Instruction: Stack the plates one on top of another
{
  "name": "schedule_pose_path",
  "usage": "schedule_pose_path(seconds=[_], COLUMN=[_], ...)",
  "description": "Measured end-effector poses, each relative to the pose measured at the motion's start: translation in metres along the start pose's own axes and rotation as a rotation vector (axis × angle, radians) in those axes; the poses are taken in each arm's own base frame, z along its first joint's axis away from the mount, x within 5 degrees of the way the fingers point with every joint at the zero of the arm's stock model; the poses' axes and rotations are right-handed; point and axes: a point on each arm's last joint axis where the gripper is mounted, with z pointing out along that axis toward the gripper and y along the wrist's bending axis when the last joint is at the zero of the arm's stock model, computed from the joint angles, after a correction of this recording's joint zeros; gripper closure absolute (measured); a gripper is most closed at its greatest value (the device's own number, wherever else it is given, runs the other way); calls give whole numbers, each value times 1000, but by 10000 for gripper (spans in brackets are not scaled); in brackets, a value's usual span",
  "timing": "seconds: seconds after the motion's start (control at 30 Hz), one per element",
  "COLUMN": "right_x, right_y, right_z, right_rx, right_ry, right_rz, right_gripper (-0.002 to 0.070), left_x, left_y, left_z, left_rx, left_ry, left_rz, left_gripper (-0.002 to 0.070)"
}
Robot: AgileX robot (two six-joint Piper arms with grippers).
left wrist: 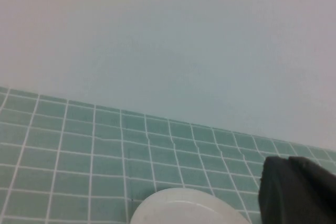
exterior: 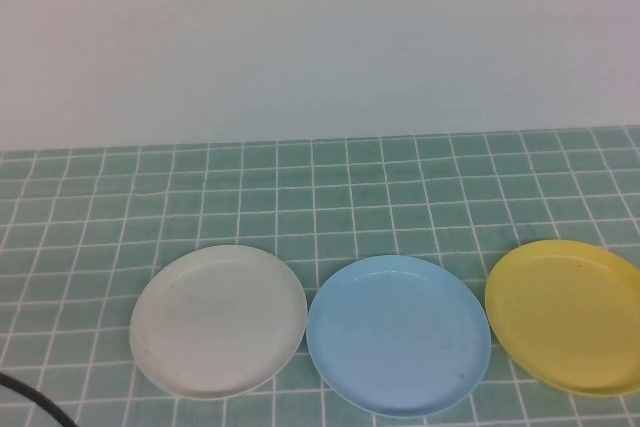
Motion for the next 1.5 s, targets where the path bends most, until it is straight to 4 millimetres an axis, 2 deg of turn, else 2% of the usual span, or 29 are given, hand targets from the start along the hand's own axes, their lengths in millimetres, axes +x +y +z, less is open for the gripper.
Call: schedule_pose_path(seconds=[0.27, 0.37, 0.53, 0.73, 0.97, 1.3, 1.43, 1.5], right_x=[6, 7, 11, 11, 11, 10, 11, 11], right_y=[0, 0, 2, 3, 3, 3, 3, 3], right_z=[6, 6, 5, 5, 5, 5, 6, 8], right_rx=[-10, -13, -31, -43, -46, -45, -48, -50], right_ry=[121, 131, 169, 169, 168, 162, 168, 179], right_rz=[-142, -175, -129, -116, -151, -159, -177, -181], right_gripper=[678, 678, 678, 678, 678, 678, 678, 678], left_x=[-22, -22, -11, -5, -12, -11, -11, -7], left_y=[-9, -10, -8, -5, -2, 3, 9, 11], left_z=[11, 17, 30, 52, 86, 130, 146, 154], left_rx=[42, 59, 50, 37, 14, 9, -17, -29], left_ry=[145, 224, 350, 486, 566, 742, 782, 811], left_rz=[137, 131, 27, -18, -53, -27, 30, 17], left_gripper=[675, 675, 675, 675, 675, 676, 559, 473])
